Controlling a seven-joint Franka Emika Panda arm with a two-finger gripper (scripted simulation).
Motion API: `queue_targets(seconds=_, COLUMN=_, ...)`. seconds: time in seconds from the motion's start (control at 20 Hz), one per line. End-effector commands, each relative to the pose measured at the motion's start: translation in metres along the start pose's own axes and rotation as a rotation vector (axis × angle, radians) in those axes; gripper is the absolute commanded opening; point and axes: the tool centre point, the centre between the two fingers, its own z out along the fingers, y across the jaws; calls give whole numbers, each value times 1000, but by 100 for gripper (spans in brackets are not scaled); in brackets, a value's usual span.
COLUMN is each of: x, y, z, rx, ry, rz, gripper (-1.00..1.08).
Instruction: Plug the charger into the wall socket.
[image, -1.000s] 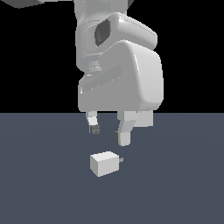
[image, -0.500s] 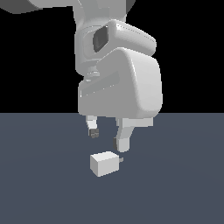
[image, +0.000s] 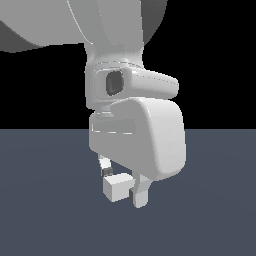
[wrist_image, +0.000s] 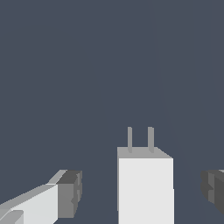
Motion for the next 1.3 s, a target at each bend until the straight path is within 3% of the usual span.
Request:
queue_targets(seconds=0.0, x=0, y=-1, z=5, rx=1, ry=0, rz=0, gripper=100)
queue_targets(seconds=0.1, x=0, y=-1, z=6, rx=1, ry=0, rz=0, gripper=100)
queue_targets(seconds=0.15, x=0, y=-1, z=6, rx=1, ry=0, rz=0, gripper=-100)
queue_targets(seconds=0.8, x=1, y=0, z=5, rx=2, ry=0, rz=-5, gripper=-100)
queue_targets(seconds=1.25, x=14, y=3, z=-1, rx=5, ry=1, rz=-87, gripper=-100)
